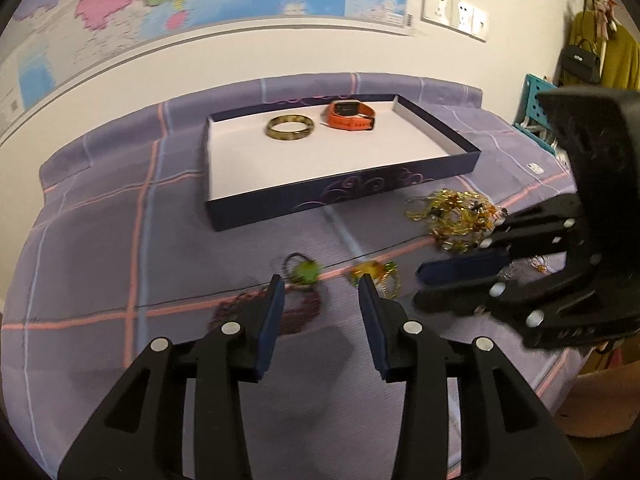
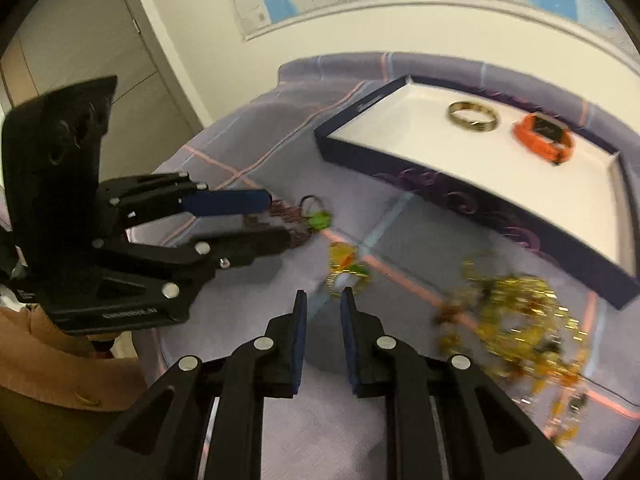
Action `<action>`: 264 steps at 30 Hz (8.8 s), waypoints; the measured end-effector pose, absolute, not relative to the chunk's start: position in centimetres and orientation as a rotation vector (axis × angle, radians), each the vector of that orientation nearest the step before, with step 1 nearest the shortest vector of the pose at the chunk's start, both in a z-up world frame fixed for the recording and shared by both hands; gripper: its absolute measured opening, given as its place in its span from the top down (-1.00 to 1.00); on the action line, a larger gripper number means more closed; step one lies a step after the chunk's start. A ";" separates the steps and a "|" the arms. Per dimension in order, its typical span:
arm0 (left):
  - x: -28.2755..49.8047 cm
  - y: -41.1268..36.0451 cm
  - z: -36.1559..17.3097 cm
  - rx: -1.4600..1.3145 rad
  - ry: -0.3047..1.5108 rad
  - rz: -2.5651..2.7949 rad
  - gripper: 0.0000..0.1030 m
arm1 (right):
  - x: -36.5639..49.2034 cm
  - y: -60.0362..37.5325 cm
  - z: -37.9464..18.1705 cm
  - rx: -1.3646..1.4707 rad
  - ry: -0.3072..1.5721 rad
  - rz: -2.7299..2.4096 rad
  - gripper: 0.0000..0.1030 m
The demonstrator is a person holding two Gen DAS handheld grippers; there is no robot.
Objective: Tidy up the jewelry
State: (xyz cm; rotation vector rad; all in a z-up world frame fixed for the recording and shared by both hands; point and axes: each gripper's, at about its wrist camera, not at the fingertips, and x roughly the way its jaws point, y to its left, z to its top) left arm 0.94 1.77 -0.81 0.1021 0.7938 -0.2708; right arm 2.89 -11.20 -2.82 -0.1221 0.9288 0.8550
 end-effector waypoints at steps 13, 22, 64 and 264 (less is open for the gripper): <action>1.4 -3.0 -1.6 0.145 0.799 -0.409 0.21 | 6.2 -21.1 -2.1 -0.002 0.879 0.519 0.45; 1.5 -3.9 -2.3 0.127 0.835 -0.447 0.21 | 5.8 -18.5 -3.2 -0.142 0.880 0.563 0.56; 0.1 -2.8 -1.9 0.085 0.829 -0.474 0.06 | 8.1 -21.1 -3.3 -0.035 0.891 0.535 0.92; 19.7 -0.5 -1.1 0.008 0.943 -0.293 0.94 | 20.3 -16.3 1.7 0.043 0.803 0.584 0.83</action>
